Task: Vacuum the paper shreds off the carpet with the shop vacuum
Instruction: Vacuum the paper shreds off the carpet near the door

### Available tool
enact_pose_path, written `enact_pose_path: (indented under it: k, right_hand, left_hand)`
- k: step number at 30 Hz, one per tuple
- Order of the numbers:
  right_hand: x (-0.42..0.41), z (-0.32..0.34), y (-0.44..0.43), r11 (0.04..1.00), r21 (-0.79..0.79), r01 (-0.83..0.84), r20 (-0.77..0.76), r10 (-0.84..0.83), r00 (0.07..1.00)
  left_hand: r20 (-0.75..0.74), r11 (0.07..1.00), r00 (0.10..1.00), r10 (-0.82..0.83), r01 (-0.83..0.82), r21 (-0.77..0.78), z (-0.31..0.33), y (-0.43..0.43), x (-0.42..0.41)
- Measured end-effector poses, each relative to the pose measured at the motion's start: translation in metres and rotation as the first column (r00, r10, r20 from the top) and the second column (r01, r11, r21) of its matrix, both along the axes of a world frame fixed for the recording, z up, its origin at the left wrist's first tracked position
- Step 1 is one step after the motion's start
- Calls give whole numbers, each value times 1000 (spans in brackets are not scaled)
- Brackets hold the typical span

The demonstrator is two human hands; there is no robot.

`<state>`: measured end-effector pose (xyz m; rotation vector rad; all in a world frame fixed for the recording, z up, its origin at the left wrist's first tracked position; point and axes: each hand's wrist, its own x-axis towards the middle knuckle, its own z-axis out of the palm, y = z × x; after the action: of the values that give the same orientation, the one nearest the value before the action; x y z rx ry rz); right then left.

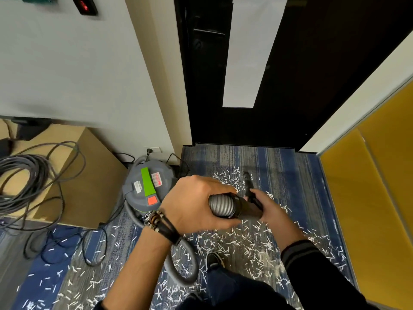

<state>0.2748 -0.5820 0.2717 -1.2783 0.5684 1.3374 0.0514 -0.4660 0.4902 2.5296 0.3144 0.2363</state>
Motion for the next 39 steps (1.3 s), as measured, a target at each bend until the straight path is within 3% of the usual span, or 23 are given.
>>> enact_pose_path:
  k: [10,20,24,32,37,39]
  right_hand:
    - [-41,19,44,986,-28,-167,21,168,986]
    - [-78,34,55,990,-88,-107,133,118,984]
    - [-101,34,67,956,-170,-239,110,260,959]
    - [-138,50,78,913,-176,-369,73,386,920]
    - [-140,52,77,953,-148,-266,118,284,952]
    - [-146,50,77,934,-185,-306,102,328,939]
  left_hand:
    - [49,999,999,16,-14,-29,11,43,-33]
    - [22,999,999,-44,44,7,7,56,-71]
    - [6,998,999,-43,43,-46,-1,62,-94]
    - [107,995,994,-18,28,-94,13,73,-137]
    - [95,992,995,27,-15,-129,5,73,-142]
    - [64,991,998,13,-5,-134,1,70,-148]
